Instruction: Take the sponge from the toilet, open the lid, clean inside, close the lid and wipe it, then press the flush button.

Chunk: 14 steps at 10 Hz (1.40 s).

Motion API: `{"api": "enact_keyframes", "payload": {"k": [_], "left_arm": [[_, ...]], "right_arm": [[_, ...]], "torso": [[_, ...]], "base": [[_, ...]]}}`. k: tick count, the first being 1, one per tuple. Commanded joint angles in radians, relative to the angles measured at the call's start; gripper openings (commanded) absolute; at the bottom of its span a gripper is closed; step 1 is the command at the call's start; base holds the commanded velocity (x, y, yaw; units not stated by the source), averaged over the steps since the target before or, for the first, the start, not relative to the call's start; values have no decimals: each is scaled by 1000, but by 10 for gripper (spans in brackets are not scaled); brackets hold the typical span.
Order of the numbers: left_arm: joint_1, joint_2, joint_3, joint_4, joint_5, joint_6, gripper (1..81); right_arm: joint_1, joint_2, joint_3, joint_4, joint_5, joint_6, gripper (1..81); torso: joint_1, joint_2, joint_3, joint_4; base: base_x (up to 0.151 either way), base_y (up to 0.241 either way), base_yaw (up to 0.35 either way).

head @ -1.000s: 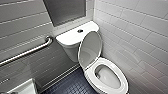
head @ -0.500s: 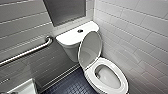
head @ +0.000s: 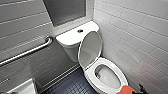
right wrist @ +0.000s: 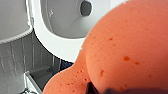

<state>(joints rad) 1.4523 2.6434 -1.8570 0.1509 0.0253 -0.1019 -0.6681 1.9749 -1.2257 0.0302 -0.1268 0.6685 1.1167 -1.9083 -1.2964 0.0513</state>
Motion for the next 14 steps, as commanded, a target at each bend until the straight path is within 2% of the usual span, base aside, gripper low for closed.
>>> {"api": "enact_keyframes", "payload": {"k": [1, 8, 10, 13, 14], "left_arm": [[18, -9, 21, 7, 79, 7, 811], [17, -9, 19, 7, 79, 7, 811], [17, -9, 19, 7, 79, 7, 811], [17, -9, 19, 6, 80, 5, 811], [17, -9, 19, 6, 81, 5, 811]], "right_arm": [[155, 44, -4, -18, -155, -4, 10], [445, 352, -265, -22, -424, 37, 10], [503, 441, -343, -88, -447, 42, 10], [561, 541, -478, -150, -442, 49, 10], [572, 567, -538, -187, -427, 82, 10]], "torso": [[0, 0, 0, 0], [0, 0, 0, 0], [0, 0, 0, 0], [0, 0, 0, 0], [0, 0, 0, 0]], "base": [[0, 0, 0], [0, 0, 0], [0, 0, 0], [0, 0, 0], [0, 0, 0]]}}
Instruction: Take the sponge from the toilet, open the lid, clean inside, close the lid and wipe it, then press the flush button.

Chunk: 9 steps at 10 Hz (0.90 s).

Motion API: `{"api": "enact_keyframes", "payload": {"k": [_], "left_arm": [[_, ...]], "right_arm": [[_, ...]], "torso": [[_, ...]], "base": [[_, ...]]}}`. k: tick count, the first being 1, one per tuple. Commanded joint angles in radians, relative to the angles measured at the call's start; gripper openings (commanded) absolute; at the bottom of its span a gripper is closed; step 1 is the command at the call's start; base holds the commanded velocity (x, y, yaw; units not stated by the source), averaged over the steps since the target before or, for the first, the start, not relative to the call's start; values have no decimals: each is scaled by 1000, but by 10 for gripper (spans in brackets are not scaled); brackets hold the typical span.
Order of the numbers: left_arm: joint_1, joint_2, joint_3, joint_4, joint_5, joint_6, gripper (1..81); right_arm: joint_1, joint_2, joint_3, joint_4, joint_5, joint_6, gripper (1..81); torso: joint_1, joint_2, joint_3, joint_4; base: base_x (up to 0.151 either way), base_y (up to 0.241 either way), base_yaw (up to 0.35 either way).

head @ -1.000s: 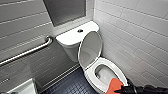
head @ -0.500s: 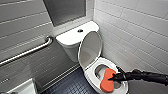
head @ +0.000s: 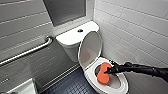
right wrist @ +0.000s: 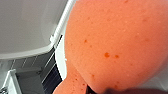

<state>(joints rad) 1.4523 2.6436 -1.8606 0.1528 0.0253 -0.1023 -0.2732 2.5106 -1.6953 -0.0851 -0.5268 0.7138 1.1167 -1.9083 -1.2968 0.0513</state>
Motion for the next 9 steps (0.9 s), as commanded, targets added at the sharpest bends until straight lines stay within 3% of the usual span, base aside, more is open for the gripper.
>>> {"api": "enact_keyframes", "payload": {"k": [1, 4, 6, 9], "left_arm": [[17, -8, 21, 4, 81, 6, 811], [20, -5, 14, 2, 81, 6, 811], [32, -3, 14, 4, 81, 6, 811], [49, 6, 14, 4, 81, 6, 811]], "right_arm": [[180, 49, -114, -103, 16, 47, 10], [165, 55, -187, -105, 128, 62, 10], [113, 78, -269, -104, 234, 105, 10], [67, 95, -378, -99, 303, 186, 10]], "torso": [[0, 0, 0, 0], [0, 0, 0, 0], [0, 0, 0, 0], [0, 0, 0, 0]], "base": [[0, 0, 0], [0, 0, 0], [0, 0, 0], [0, 0, 0]]}}
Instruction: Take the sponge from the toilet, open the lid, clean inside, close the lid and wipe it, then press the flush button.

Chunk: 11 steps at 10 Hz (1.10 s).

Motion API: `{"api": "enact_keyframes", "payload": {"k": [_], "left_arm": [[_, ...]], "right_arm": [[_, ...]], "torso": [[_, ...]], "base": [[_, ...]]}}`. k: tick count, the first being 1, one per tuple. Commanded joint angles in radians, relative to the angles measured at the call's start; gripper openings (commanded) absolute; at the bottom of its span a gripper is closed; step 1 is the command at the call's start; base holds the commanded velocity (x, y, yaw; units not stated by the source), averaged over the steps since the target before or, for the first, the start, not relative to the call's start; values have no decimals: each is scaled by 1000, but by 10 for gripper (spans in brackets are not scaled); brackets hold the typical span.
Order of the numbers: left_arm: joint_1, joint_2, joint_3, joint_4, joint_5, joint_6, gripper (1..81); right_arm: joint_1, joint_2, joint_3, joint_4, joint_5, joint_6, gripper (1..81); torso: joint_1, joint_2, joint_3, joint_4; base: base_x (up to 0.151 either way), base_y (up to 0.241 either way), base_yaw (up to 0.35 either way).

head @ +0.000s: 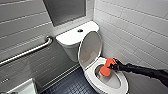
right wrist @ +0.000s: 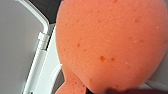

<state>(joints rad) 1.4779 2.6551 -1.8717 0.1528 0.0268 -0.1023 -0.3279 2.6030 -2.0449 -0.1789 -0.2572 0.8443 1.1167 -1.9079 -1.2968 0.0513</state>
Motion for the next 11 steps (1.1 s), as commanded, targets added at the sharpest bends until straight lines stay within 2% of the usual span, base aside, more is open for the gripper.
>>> {"api": "enact_keyframes", "payload": {"k": [1, 2, 6, 11], "left_arm": [[25, -3, 25, 5, 79, 6, 811], [25, -3, 25, 5, 79, 6, 811], [25, 3, 25, 10, 79, 7, 811], [28, 11, 25, 22, 79, 7, 811]], "right_arm": [[103, -10, -34, -5, 36, 99, 10], [79, -50, -9, -7, 56, 140, 10], [-14, -273, 247, -8, 105, 148, 10], [-145, -416, 399, -7, 130, 151, 10]], "torso": [[0, 0, 0, 0], [0, 0, 0, 0], [0, 0, 0, 0], [0, 0, 0, 0]], "base": [[0, 0, 0], [0, 0, 0], [0, 0, 0], [0, 0, 0]]}}
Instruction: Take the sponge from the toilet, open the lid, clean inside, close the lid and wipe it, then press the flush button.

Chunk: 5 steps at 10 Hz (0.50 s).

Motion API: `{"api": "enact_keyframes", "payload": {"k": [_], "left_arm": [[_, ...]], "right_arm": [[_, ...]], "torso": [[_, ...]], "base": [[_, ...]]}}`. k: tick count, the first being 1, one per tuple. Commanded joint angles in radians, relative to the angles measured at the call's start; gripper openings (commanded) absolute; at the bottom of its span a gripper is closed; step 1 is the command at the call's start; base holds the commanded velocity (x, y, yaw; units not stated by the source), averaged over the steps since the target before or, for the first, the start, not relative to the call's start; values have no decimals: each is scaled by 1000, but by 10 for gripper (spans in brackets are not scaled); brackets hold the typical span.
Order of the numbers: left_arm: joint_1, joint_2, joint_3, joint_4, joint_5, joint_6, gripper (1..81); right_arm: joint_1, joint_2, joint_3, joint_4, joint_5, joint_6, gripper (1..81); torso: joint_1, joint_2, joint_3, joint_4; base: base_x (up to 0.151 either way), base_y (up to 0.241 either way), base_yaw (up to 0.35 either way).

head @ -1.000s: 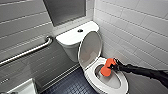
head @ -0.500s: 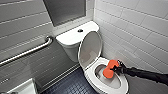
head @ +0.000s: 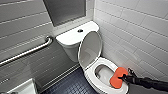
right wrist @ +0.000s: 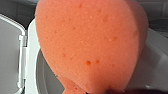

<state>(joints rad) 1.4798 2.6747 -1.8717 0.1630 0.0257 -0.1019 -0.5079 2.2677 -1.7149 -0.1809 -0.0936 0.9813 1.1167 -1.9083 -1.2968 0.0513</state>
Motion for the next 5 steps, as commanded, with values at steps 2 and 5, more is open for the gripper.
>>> {"api": "enact_keyframes", "payload": {"k": [2, 5], "left_arm": [[27, -7, 25, 13, 80, 7, 811], [27, -5, 23, 15, 80, 7, 811]], "right_arm": [[-36, -125, 112, -5, -2, 14, 10], [-131, -202, 196, -6, 37, 14, 10]], "torso": [[0, 0, 0, 0], [0, 0, 0, 0]], "base": [[0, 0, 0], [0, 0, 0]]}}
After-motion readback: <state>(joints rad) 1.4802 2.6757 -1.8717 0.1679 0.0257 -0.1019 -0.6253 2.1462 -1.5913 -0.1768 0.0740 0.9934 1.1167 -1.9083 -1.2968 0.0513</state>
